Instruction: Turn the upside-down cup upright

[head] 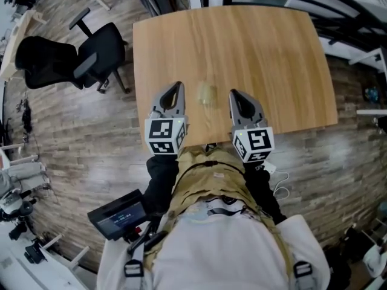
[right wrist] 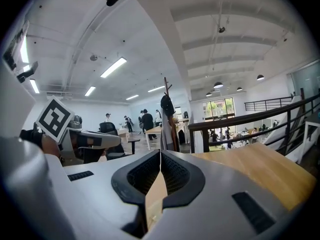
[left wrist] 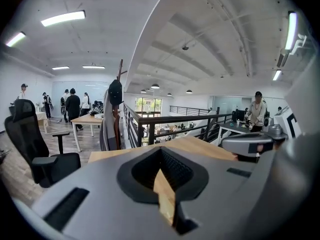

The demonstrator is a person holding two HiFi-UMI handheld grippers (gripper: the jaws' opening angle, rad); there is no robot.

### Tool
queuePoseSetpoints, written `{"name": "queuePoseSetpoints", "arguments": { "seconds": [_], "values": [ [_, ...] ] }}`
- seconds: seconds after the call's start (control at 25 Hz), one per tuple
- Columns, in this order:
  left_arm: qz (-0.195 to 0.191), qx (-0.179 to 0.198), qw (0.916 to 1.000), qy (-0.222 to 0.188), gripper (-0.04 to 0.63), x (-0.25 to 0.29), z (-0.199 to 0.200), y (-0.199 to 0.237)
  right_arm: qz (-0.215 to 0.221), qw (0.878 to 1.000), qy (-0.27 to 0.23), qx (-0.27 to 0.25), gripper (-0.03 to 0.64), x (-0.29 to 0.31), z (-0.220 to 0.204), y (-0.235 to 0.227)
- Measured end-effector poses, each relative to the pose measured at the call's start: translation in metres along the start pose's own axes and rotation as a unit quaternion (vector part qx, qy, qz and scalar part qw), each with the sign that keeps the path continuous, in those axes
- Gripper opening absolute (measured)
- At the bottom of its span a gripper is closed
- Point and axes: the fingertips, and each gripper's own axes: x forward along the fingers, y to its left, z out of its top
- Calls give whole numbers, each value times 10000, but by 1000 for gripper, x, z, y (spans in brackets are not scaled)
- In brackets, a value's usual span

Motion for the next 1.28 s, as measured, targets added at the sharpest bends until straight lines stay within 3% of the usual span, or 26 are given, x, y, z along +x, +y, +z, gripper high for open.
{"name": "queuePoseSetpoints", "arguments": {
  "seconds": [0.2, 0.52, 0.56, 0.68, 0.76, 1.04, 1.28],
  "values": [
    [-81, 8, 9998, 207, 2, 26, -12, 7, 45, 9996, 291, 51, 23, 23, -22, -11],
    [-286, -285, 9949, 926, 2, 48, -77, 16, 127, 9935, 1122, 124, 28, 50, -85, 1],
    [-329, -297, 9942, 981, 2, 51, -82, 17, 71, 9923, 1227, 181, 40, 53, -96, 2],
    [-453, -322, 9931, 1037, 2, 64, -94, 23, -43, 9851, 1672, 408, 208, 70, -134, 6],
    [-504, -274, 9922, 1107, 2, 71, -104, 28, -171, 9799, 1919, 514, 264, 80, -158, 7],
    [-723, -230, 9861, 1480, 2, 87, -151, 24, -737, 9669, 2358, 643, 319, 99, -213, -4],
    [-925, -195, 9815, 1668, 2, 84, -170, 18, -1167, 9444, 2975, 769, 378, 97, -267, -20]
  ]
}}
